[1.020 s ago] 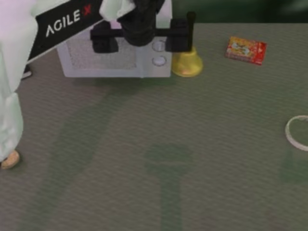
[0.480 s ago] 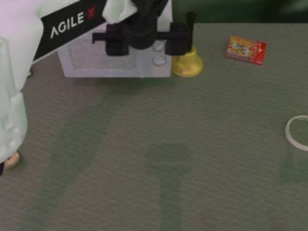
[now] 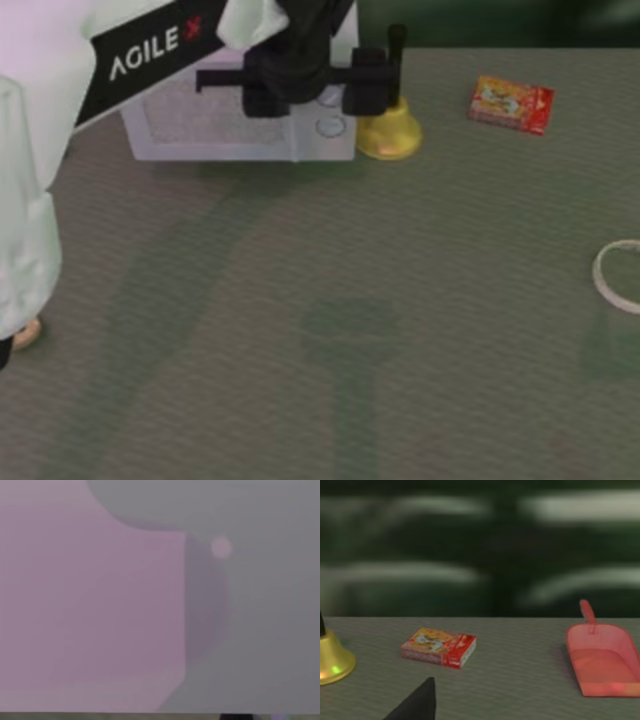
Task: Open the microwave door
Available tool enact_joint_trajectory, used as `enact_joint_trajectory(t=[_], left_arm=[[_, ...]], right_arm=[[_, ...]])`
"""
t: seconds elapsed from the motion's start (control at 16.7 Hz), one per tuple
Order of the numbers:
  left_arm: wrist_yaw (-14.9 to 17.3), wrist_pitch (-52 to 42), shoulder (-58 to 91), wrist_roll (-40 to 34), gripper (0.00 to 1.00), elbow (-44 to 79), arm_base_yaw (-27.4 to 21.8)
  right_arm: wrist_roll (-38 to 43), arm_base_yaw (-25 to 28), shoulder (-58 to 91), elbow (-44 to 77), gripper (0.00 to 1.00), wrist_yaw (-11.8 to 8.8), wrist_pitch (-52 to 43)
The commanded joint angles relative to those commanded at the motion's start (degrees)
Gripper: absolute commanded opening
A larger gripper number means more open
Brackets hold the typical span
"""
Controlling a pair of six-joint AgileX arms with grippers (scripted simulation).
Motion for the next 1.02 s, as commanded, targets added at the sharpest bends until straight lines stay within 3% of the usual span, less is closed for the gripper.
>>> enact_joint_trajectory(t=[0.3,0.36,1.02], left_arm=[[0.0,0.0,0.0,0.0,0.00,0.0,0.0],[1.3,0.2,0.0,-0.5,0.00,-1.4,-1.8],[-0.9,3.2,-6.1,-1.7,0.00,-9.7,-1.8]], right_arm=[[0.0,0.0,0.0,0.0,1.00,0.0,0.0],[0.0,0.0,0.0,0.0,1.00,0.0,0.0],[0.0,0.0,0.0,0.0,1.00,0.0,0.0]])
